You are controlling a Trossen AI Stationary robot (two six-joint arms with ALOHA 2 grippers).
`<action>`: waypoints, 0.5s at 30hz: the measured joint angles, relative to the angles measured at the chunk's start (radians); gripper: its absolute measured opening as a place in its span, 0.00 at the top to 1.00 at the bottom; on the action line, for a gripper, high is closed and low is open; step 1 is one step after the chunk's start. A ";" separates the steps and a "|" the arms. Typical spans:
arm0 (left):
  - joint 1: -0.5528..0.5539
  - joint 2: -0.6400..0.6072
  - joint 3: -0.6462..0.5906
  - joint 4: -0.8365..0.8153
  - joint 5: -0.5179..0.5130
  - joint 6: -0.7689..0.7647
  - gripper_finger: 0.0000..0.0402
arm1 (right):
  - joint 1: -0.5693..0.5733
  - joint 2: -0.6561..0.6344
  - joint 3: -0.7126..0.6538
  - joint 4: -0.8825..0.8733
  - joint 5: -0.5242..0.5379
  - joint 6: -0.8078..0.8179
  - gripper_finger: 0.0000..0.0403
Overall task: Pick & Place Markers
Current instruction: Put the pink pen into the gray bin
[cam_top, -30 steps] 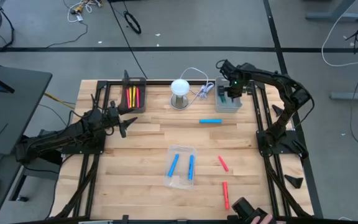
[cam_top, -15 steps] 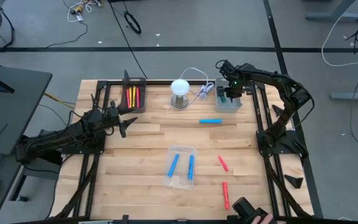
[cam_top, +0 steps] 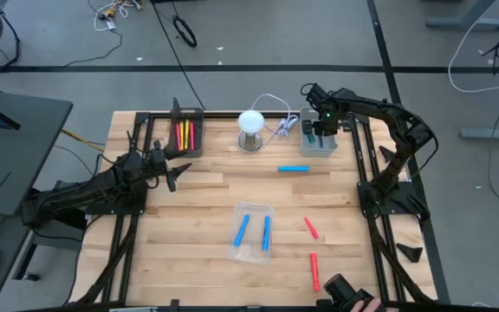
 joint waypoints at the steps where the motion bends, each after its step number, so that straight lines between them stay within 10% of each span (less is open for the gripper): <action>1: 0.000 0.000 0.000 0.000 0.000 0.000 0.43 | 0.000 0.000 0.000 0.000 0.000 0.000 0.79; 15: 0.000 0.000 0.000 0.000 0.000 0.000 0.43 | -0.003 -0.022 0.064 -0.045 0.001 -0.020 0.79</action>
